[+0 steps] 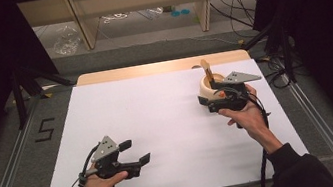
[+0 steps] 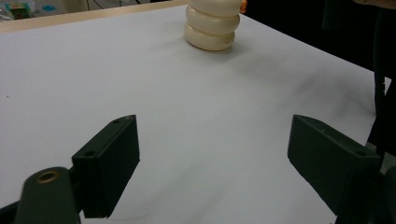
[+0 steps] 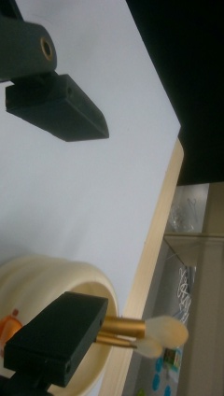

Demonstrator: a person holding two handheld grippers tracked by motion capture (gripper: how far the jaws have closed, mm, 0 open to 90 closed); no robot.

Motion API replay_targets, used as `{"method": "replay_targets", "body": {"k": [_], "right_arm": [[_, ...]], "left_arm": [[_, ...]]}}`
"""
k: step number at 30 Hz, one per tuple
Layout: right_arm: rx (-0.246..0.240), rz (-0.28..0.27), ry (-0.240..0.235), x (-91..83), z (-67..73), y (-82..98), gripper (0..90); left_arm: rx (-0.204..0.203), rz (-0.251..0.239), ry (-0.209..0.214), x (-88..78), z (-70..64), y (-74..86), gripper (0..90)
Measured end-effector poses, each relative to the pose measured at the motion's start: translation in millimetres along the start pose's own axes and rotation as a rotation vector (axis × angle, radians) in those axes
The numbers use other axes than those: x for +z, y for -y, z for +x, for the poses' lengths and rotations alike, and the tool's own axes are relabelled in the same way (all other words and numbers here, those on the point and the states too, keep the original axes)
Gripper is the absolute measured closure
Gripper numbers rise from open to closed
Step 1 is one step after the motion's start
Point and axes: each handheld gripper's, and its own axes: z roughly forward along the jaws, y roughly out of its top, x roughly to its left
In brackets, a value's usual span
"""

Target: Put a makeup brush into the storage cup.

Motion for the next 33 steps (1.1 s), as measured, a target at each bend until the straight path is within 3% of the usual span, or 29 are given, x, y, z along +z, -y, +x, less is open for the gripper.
{"method": "replay_targets", "body": {"k": [8, 18, 30, 33], "right_arm": [[-0.01, -0.025, -0.04, -0.5, 14.7, 0.1, 16.3], [0.002, -0.012, -0.082, -5.0, 29.1, 11.3, 16.4], [0.013, -0.009, -0.122, -10.1, 37.6, 20.5, 16.3], [0.012, -0.003, -0.113, -12.6, 38.2, 22.5, 16.3]], "left_arm": [[-0.001, -0.003, -0.001, -0.3, 0.6, -0.1, 16.7], [-0.004, -0.003, -0.001, 0.3, 1.3, -1.0, 16.7], [-0.002, -0.002, -0.006, 0.3, 0.4, -0.7, 16.7], [-0.004, 0.0, -0.011, -0.1, 0.5, -0.9, 16.7]]}}
